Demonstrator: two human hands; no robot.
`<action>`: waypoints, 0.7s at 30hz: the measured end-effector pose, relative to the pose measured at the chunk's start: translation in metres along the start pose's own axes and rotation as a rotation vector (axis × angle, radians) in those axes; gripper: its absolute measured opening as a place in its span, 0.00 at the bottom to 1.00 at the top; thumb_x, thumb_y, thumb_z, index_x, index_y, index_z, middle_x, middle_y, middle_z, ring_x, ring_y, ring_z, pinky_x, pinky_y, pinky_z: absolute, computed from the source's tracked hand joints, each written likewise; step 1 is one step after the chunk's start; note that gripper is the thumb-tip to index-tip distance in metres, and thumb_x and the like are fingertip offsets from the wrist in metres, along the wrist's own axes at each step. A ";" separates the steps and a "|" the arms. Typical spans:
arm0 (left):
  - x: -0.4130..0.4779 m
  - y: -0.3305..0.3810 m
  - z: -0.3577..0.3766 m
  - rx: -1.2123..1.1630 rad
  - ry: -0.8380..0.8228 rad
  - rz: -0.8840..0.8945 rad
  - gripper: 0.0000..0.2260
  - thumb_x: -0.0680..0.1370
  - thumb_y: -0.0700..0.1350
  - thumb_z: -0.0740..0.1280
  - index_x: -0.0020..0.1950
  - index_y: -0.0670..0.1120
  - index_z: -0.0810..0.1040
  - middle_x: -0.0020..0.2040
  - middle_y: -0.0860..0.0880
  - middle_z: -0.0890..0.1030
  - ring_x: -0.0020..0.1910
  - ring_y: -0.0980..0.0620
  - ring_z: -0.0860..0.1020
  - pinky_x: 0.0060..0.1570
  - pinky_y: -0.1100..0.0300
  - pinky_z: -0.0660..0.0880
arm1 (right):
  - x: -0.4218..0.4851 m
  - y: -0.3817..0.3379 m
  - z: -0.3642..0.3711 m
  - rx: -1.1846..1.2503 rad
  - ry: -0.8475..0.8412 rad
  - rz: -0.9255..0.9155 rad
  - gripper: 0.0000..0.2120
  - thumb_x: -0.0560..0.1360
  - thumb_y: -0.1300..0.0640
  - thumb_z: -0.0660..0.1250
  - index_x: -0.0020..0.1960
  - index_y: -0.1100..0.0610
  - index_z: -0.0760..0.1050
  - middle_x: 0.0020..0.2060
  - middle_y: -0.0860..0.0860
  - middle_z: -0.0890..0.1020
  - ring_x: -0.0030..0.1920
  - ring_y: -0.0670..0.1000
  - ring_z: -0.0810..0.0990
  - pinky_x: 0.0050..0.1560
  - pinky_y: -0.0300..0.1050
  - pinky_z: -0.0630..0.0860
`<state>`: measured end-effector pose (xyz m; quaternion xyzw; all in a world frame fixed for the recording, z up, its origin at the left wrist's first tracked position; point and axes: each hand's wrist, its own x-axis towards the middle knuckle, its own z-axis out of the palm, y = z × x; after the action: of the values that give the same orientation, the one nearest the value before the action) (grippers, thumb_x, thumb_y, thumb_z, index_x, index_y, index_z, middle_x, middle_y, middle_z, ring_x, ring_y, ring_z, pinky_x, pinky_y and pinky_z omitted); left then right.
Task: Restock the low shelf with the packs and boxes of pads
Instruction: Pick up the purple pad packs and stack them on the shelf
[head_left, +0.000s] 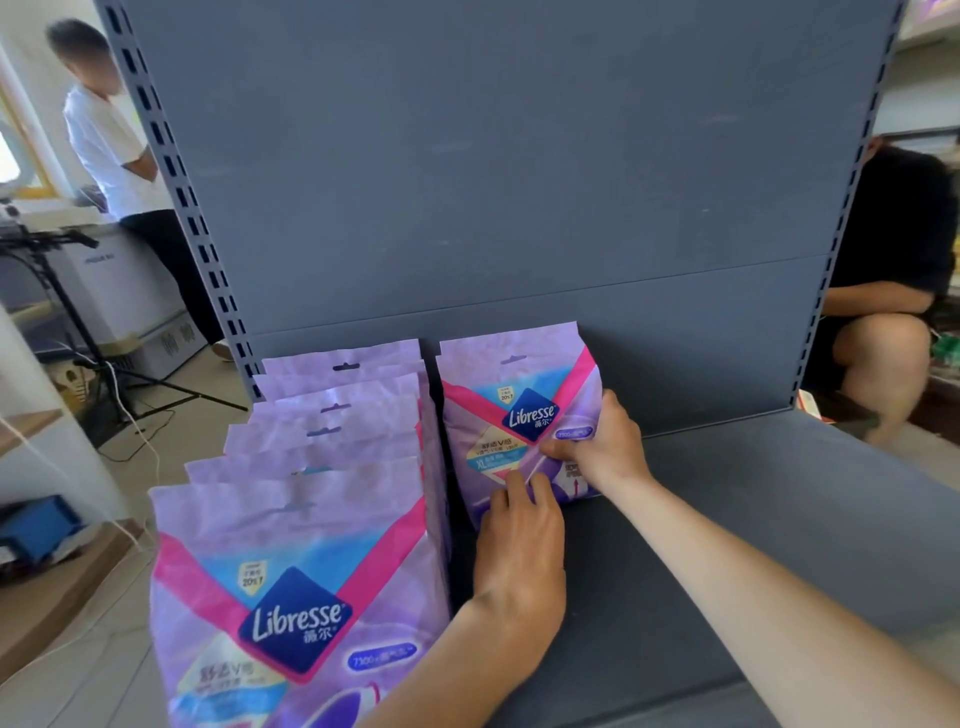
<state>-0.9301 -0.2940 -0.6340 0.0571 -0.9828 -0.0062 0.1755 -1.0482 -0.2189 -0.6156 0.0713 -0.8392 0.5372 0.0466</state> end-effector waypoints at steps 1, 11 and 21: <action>0.000 0.000 0.000 -0.002 -0.002 -0.003 0.35 0.31 0.48 0.80 0.37 0.44 0.80 0.32 0.46 0.78 0.26 0.50 0.78 0.21 0.65 0.72 | -0.001 -0.002 -0.002 -0.026 -0.006 0.015 0.27 0.64 0.57 0.80 0.54 0.57 0.66 0.56 0.54 0.79 0.48 0.48 0.77 0.35 0.34 0.71; -0.011 0.022 -0.037 0.004 -0.082 0.048 0.29 0.62 0.43 0.77 0.61 0.39 0.74 0.55 0.41 0.78 0.53 0.45 0.79 0.45 0.60 0.78 | -0.083 -0.006 -0.092 -0.465 -0.048 -0.012 0.35 0.73 0.47 0.70 0.73 0.60 0.61 0.69 0.56 0.71 0.70 0.56 0.67 0.64 0.48 0.68; -0.087 0.155 -0.062 -0.217 -0.170 0.427 0.13 0.78 0.42 0.60 0.61 0.41 0.68 0.60 0.43 0.72 0.60 0.41 0.73 0.48 0.51 0.71 | -0.261 0.046 -0.241 -0.886 -0.086 0.191 0.23 0.78 0.43 0.60 0.66 0.58 0.73 0.65 0.56 0.75 0.67 0.57 0.71 0.63 0.46 0.67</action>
<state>-0.8441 -0.1298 -0.6009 -0.1719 -0.9774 -0.0791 0.0945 -0.7986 0.0373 -0.5961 -0.0110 -0.9921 0.1247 -0.0122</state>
